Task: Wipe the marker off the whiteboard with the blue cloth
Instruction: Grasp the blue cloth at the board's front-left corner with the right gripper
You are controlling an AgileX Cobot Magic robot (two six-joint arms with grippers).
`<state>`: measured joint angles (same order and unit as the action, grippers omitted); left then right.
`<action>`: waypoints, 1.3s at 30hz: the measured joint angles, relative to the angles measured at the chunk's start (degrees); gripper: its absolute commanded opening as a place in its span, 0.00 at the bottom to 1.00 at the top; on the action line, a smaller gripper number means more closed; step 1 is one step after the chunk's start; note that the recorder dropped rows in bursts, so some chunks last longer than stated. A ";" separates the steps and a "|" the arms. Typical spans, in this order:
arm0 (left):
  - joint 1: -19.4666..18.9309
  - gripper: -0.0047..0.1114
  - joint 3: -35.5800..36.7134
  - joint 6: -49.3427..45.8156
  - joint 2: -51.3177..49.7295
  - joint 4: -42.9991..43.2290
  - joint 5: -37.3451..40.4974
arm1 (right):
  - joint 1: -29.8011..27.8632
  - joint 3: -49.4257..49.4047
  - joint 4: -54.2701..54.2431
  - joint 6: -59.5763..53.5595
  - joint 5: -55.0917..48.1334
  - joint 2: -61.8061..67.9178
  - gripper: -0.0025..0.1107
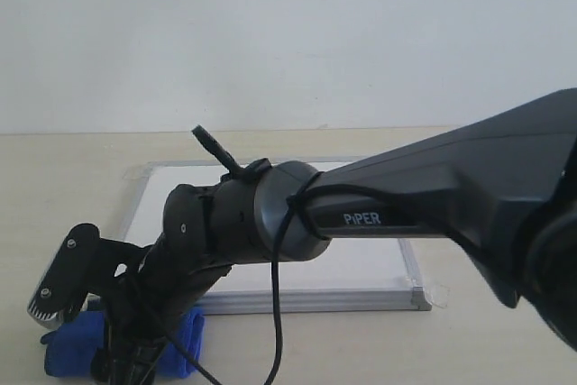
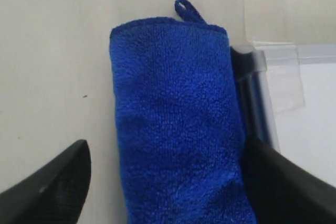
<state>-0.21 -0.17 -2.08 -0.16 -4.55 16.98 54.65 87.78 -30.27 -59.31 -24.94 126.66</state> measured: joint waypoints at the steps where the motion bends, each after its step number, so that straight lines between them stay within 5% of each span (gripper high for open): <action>1: 0.00 0.07 0.00 0.00 0.00 0.00 0.00 | 0.00 0.00 0.44 0.25 0.11 0.17 0.68; 16: 0.00 0.07 0.00 0.00 0.00 0.00 0.00 | 0.00 0.10 1.22 0.94 2.43 2.12 0.67; 22: 0.00 0.07 0.00 0.00 0.00 0.00 0.00 | 0.00 0.10 1.22 1.78 2.29 2.12 0.45; 32: 0.00 0.07 0.00 0.00 0.00 0.00 0.00 | -0.22 0.23 1.21 2.36 0.75 2.12 0.44; 39: 0.00 0.07 0.00 0.00 0.00 0.00 0.00 | -0.32 0.71 2.19 2.98 -1.36 1.92 0.02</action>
<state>-0.21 -0.17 -2.08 -0.16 -4.55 16.98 54.33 88.49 -28.09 -56.33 -26.30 128.58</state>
